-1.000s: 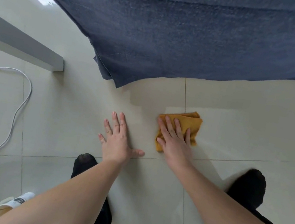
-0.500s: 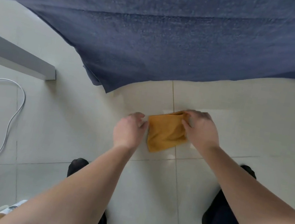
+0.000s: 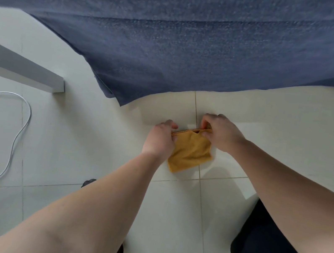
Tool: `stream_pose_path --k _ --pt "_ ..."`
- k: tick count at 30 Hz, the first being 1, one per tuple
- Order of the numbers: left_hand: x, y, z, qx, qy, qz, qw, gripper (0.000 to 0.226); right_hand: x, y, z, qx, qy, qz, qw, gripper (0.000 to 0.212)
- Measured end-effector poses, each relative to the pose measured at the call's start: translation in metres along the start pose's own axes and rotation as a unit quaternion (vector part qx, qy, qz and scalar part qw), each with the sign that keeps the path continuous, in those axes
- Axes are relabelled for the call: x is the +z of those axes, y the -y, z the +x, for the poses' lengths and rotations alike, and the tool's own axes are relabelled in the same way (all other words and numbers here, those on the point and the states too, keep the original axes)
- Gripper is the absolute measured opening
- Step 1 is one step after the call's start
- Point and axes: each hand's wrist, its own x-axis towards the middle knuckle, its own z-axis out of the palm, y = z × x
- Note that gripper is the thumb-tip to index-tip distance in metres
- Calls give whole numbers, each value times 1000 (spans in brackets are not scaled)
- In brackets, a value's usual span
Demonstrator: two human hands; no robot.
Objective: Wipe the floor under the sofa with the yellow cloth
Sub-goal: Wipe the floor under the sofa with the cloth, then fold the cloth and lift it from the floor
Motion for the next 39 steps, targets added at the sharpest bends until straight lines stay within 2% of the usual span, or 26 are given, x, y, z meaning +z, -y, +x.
stream_pose_path --k 4,8,15,18,21,26,30,32,35,39 --pt "-17 1 -18 45 11 9 999 21 -7 9 -21 -10 -2 48 999 28" --pt "-42 -8 -49 61 -10 6 998 26 -28 25 -56 -35 -19 36 999 25" --pt "-113 -47 -117 118 -79 -23 990 12 -83 80 -136 -14 -100 83 991 19" --pt "-156 -62 -154 133 -102 -54 984 11 -109 112 -170 -61 -137 137 979 20" --pt "-197 -72 -193 149 -115 -76 979 10 -130 147 -198 -120 -168 132 969 28" --pt "-264 -69 -266 188 -160 -107 963 16 -167 213 -245 -163 -226 128 952 9" --pt "-314 -47 -323 201 -235 -107 945 9 -193 275 -275 -193 -228 190 935 13" --pt "-339 -29 -351 198 -263 -129 935 6 -202 310 -287 -217 -220 234 922 8" --pt "-371 8 -391 186 -293 -188 919 12 -208 368 -300 -244 -181 309 901 16" --pt "-398 66 -437 152 -319 -256 900 8 -200 437 -299 -274 -103 339 894 25"
